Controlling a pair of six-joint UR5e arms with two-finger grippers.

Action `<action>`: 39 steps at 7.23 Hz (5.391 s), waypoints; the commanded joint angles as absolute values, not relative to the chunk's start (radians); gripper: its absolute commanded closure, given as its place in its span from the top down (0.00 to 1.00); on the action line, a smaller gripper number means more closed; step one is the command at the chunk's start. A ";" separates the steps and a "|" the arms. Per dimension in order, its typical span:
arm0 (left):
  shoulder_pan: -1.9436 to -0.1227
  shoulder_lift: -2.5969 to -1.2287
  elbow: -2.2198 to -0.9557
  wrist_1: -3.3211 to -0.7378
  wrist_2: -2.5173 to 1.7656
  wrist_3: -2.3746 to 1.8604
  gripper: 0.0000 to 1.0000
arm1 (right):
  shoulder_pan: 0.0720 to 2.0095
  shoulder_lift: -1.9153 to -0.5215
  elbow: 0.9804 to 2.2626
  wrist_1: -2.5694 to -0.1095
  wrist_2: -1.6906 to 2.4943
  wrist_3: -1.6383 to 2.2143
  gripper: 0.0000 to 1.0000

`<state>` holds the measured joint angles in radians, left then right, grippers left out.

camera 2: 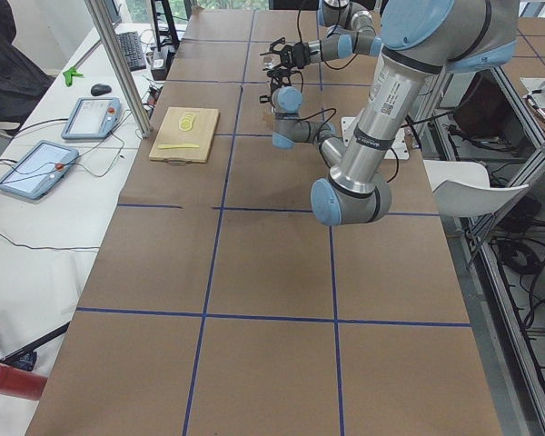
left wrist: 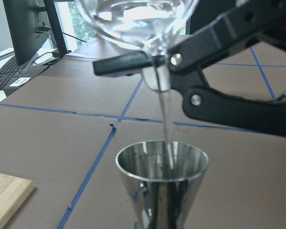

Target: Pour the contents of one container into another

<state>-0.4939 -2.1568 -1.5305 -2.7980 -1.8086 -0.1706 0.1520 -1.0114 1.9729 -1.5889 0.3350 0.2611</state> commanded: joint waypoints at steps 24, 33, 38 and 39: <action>-0.515 -2.145 -1.606 -2.812 -1.807 -0.192 0.00 | 0.190 -1.516 2.181 -1.033 0.570 1.039 0.00; -0.518 -2.114 -1.624 -2.942 -1.723 -0.322 0.00 | 0.184 -1.769 1.801 -0.525 0.575 1.164 0.00; -0.523 -2.114 -1.624 -2.942 -1.723 -0.322 0.00 | 0.179 -1.649 1.610 -0.523 0.523 1.229 0.00; -0.523 -2.114 -1.624 -2.942 -1.723 -0.322 0.00 | 0.178 -1.643 1.599 -0.523 0.519 1.227 0.00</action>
<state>-0.5223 -2.1138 -1.6245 -2.9422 -1.7226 -0.3222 0.1789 -1.6673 1.6252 -0.5228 0.5263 1.2279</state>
